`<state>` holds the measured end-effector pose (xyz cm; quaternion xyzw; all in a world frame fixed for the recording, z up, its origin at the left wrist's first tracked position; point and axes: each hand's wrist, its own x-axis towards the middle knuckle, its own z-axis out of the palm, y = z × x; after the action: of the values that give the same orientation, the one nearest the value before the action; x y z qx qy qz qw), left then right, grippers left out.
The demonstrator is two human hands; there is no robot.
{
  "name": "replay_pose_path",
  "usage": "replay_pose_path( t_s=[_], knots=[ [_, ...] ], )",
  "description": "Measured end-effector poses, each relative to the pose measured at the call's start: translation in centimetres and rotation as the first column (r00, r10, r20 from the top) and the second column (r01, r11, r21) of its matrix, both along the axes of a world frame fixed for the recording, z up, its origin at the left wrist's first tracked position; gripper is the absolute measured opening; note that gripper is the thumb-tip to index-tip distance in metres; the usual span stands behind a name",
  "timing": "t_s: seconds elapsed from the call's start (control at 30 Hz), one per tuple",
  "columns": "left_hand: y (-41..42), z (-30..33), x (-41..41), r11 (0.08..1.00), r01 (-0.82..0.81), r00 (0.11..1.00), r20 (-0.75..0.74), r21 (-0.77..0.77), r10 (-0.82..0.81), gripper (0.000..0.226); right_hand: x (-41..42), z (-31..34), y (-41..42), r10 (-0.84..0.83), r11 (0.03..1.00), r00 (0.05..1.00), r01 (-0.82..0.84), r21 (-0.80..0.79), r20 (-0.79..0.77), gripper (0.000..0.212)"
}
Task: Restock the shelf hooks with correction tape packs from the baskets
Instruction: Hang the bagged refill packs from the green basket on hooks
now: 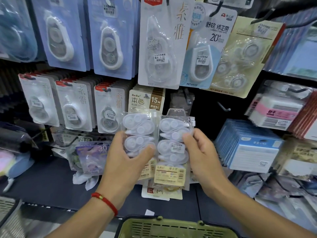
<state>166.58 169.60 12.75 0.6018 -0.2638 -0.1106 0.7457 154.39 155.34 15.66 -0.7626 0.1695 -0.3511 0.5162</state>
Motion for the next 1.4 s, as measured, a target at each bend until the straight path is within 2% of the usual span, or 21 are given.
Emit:
replay_pose_path(
  t_s=[0.07,0.13,0.43,0.53,0.63,0.7,0.93,1.17,1.3,1.33,1.4],
  knots=[
    [0.1,-0.2,0.3,1.0,-0.02,1.0,0.012,0.012,0.02,0.044,-0.2,0.5,-0.8,-0.067,0.997,0.997,0.068,-0.047,0.032,0.036],
    [0.2,-0.3,0.4,0.999,-0.036,0.999,0.018,0.018,0.036,0.043,-0.3,1.1,-1.6,-0.108,0.994,0.993,0.109,-0.022,0.05,0.033],
    [0.0,-0.2,0.1,0.999,-0.032,0.997,0.069,0.034,0.03,0.039,0.1,1.9,-2.7,-0.125,0.965,0.992,0.115,0.237,0.028,0.044],
    [0.0,-0.2,0.2,0.999,-0.036,0.997,0.076,0.034,0.034,0.04,0.2,2.1,-3.2,-0.115,0.96,0.993,0.105,0.261,0.024,0.042],
    [0.0,-0.1,0.3,0.999,-0.043,0.997,0.073,0.021,0.041,0.043,0.2,2.4,-3.4,-0.114,0.948,0.993,0.103,0.302,0.018,0.049],
    [0.1,0.0,0.3,0.999,-0.049,0.996,0.068,0.001,0.049,0.047,0.3,2.5,-3.4,-0.12,0.932,0.993,0.111,0.344,0.003,0.045],
    [0.0,0.1,0.6,0.998,-0.052,0.997,0.054,-0.025,0.053,0.051,-0.1,2.3,-3.5,-0.121,0.959,0.993,0.114,0.26,0.01,0.061],
    [-0.2,-0.2,0.8,0.998,-0.058,0.996,0.067,-0.031,0.06,0.042,0.0,1.9,-4.3,-0.145,0.969,0.988,0.133,0.208,0.045,0.05],
    [-0.2,-0.3,0.8,0.998,-0.05,0.996,0.076,-0.03,0.052,0.042,0.3,1.4,-4.7,-0.13,0.969,0.991,0.127,0.213,0.001,0.049],
    [-0.3,-0.2,0.8,0.998,-0.05,0.996,0.073,-0.033,0.052,0.042,0.4,0.9,-4.9,-0.126,0.967,0.992,0.128,0.222,-0.021,0.046],
    [-0.3,-0.2,0.8,0.998,-0.049,0.996,0.066,-0.032,0.051,0.045,0.4,-0.6,-5.4,-0.124,0.97,0.99,0.135,0.204,-0.063,0.024]
  ],
)
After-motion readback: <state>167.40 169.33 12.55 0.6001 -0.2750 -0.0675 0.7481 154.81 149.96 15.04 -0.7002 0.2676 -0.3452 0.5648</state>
